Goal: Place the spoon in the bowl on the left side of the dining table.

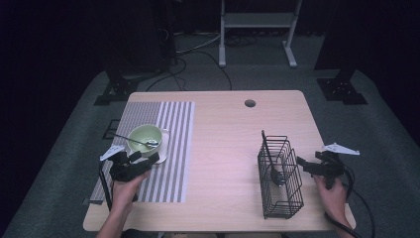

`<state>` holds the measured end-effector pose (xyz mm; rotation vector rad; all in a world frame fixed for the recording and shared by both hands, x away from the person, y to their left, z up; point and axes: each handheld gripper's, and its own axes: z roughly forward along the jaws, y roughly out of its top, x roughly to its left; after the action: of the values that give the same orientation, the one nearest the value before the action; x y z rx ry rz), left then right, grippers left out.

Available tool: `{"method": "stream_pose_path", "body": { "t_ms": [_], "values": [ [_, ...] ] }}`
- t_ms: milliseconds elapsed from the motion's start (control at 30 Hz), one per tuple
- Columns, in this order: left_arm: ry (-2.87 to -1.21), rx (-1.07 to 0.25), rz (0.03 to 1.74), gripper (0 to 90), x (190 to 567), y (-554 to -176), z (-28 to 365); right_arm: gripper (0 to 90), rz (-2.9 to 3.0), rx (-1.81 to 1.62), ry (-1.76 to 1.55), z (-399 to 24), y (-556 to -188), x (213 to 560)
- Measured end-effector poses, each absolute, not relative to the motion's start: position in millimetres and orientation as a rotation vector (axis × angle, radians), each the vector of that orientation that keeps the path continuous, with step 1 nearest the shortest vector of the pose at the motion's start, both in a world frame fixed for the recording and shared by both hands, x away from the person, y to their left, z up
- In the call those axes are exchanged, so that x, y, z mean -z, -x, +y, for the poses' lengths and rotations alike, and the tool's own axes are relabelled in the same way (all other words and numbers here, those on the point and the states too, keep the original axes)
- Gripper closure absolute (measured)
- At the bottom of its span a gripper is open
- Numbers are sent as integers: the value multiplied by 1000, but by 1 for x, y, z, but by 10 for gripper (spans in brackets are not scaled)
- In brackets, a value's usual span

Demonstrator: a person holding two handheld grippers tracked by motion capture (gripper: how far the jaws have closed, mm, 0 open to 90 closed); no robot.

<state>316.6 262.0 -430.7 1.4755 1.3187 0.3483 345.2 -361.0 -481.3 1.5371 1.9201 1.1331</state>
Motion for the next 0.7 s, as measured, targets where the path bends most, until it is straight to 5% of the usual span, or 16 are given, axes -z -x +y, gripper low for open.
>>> {"method": "stream_pose_path", "body": {
  "t_ms": [700],
  "values": [
    [-1527,-340,1279,83,440,-313,243,123,1923,-1135,-1538,-361,-345,481]
  ]
}}
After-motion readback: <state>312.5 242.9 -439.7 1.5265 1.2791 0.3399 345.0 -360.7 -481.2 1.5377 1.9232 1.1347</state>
